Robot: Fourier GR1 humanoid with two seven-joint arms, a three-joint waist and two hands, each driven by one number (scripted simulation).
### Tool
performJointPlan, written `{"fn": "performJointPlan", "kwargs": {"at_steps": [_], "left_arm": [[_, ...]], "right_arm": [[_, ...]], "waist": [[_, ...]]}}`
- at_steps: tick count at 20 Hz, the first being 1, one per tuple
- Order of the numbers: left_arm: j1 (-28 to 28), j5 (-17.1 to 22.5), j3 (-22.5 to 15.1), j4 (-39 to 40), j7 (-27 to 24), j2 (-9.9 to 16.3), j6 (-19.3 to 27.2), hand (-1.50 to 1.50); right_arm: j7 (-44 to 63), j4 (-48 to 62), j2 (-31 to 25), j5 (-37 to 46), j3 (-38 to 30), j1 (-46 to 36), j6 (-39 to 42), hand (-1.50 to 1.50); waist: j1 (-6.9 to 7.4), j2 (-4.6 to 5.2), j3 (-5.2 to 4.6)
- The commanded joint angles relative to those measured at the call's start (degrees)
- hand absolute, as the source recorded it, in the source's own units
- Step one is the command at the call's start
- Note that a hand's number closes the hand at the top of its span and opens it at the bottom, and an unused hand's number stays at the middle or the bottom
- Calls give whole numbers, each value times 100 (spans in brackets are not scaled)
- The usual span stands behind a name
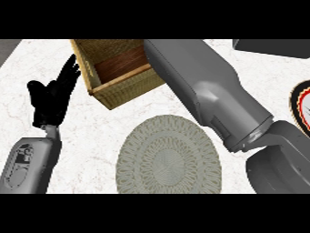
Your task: Pick the squash from the placemat and place it in the basket
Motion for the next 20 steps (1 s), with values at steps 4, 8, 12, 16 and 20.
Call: {"fn": "performJointPlan", "kwargs": {"at_steps": [4, 8, 12, 16, 20], "left_arm": [[-80, 13, 9, 19, 90, 3, -12, 0], [56, -10, 21, -6, -24, -24, 39, 0], [15, 34, 59, 13, 77, -16, 27, 0], [-5, 158, 223, 58, 11, 221, -175, 0], [88, -37, 66, 16, -24, 30, 50, 0]], "right_arm": [[719, -204, 33, -286, -36, 0, 217, 150], [611, -65, 33, -441, -120, 96, 129, 150], [845, -54, 33, -656, -212, 278, 68, 150], [1211, -74, 33, -796, -192, 371, 146, 150], [1164, -102, 33, -638, -57, 290, -547, -150]], "waist": [[-17, -16, 2], [-88, -8, 5], [-92, -27, 7], [-31, -45, 2], [-125, -38, 9]]}}
